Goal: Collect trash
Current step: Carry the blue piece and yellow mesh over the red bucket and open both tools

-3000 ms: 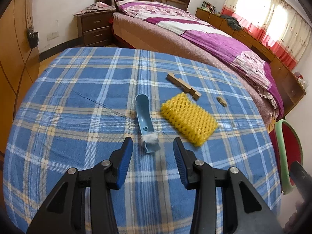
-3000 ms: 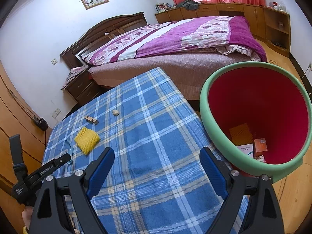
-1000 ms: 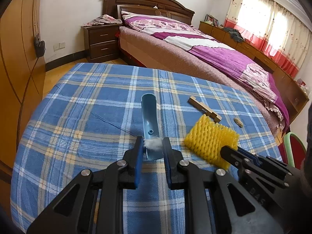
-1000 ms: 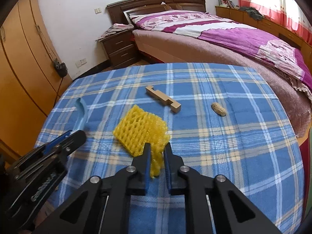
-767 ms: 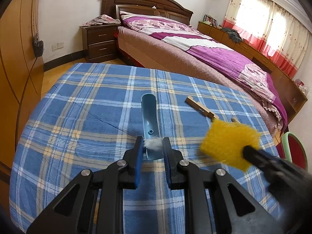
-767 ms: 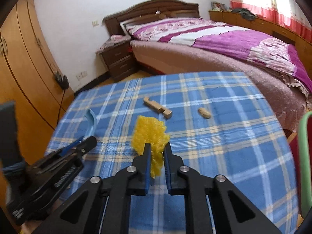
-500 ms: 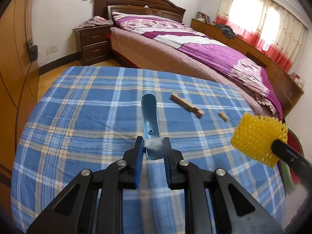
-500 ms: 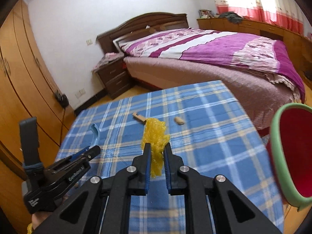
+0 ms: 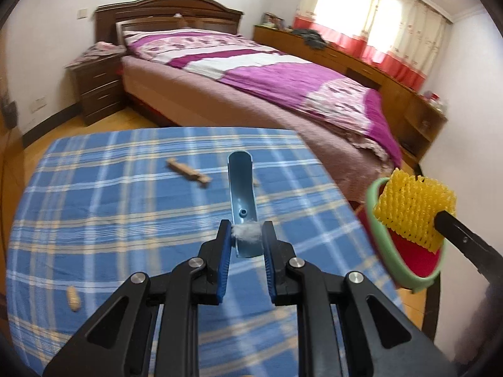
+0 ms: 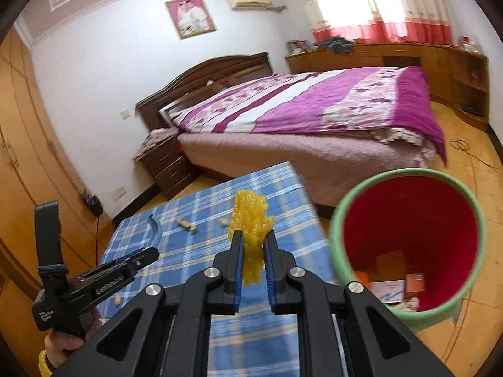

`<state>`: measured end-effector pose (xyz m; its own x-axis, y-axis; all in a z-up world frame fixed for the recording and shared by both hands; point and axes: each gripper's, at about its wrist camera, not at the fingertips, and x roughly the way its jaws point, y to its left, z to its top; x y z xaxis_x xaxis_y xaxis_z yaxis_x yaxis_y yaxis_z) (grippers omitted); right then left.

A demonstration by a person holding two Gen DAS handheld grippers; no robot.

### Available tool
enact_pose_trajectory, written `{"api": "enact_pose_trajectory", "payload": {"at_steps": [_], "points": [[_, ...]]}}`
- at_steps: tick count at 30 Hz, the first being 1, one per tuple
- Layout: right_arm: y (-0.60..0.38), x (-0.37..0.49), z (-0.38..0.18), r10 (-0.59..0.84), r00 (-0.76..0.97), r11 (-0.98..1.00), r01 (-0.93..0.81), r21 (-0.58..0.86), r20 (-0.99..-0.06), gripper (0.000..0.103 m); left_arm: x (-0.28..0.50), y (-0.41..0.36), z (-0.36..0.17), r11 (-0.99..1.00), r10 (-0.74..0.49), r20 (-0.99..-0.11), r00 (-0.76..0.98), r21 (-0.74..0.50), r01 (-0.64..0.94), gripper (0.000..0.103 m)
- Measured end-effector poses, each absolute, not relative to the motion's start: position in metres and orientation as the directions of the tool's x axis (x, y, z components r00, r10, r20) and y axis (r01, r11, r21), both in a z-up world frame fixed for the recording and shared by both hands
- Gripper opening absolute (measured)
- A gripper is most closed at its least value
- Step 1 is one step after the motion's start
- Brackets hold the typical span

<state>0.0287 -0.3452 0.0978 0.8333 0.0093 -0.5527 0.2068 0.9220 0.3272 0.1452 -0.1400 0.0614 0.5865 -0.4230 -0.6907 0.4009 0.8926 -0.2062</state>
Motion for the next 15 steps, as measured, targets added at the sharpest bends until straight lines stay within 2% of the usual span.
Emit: {"api": "enact_pose_trajectory", "payload": {"at_steps": [15], "points": [[-0.472,-0.04,0.085,-0.149,0.829,0.831,0.4,0.386,-0.539,0.014,0.122,-0.247,0.078,0.773,-0.567,-0.674,0.474,-0.237,0.588,0.019]]}}
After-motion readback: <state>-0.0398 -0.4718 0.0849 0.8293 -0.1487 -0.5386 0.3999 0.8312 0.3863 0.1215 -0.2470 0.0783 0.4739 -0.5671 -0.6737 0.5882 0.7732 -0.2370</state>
